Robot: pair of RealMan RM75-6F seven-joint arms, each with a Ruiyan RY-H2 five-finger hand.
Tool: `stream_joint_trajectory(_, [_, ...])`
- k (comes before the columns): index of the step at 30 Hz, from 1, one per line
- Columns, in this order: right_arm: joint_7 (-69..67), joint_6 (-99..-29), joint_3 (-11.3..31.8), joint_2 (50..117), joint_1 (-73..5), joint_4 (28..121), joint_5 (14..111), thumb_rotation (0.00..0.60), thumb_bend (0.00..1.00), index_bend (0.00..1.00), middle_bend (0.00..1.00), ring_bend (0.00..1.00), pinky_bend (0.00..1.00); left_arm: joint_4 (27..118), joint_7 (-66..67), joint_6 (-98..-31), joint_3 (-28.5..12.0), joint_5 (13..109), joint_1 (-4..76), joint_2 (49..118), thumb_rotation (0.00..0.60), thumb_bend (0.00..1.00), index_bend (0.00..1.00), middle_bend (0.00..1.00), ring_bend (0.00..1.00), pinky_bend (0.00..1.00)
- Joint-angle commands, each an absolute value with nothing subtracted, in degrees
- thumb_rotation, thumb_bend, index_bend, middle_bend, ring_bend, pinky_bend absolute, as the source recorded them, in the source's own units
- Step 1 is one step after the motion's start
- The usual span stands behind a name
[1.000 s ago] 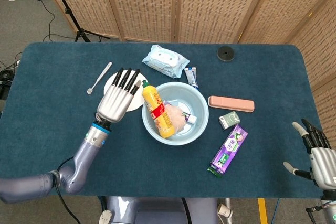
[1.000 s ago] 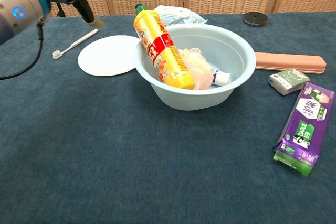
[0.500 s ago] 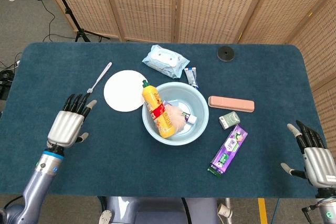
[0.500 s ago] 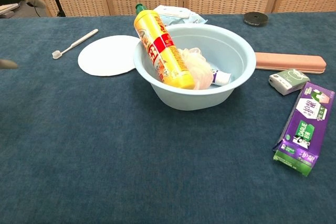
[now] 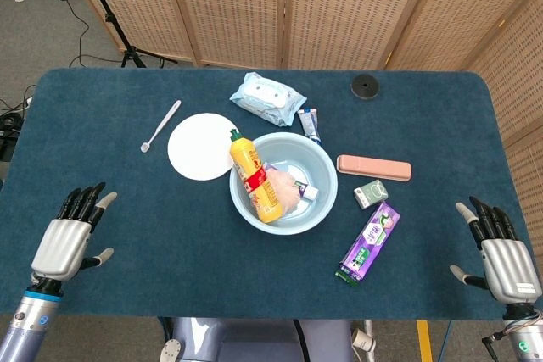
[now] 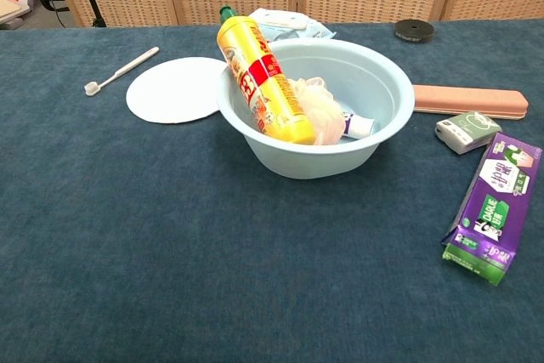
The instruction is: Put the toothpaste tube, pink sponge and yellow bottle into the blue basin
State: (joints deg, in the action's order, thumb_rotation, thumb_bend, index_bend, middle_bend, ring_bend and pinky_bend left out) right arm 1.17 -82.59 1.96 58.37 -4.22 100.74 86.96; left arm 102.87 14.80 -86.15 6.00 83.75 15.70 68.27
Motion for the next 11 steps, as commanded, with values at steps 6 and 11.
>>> stream_joint_trajectory(6, [2.17, -82.75, 1.81, 58.36, -4.16, 101.64, 87.21, 0.6, 0.13, 0.08, 0.0, 0.0, 0.02, 103.26, 16.57, -86.54, 5.28, 83.93, 13.44, 67.04, 0.6, 0.16, 0.0, 0.0, 0.0, 0.0])
stream_joint_trajectory(11, [2.43, -81.7, 1.88, 58.68, -4.56, 101.45, 86.41, 0.6, 0.13, 0.08, 0.0, 0.0, 0.02, 102.56, 16.84, -85.24, 4.47, 83.65, 13.21, 67.6, 0.6, 0.16, 0.0, 0.0, 0.0, 0.0])
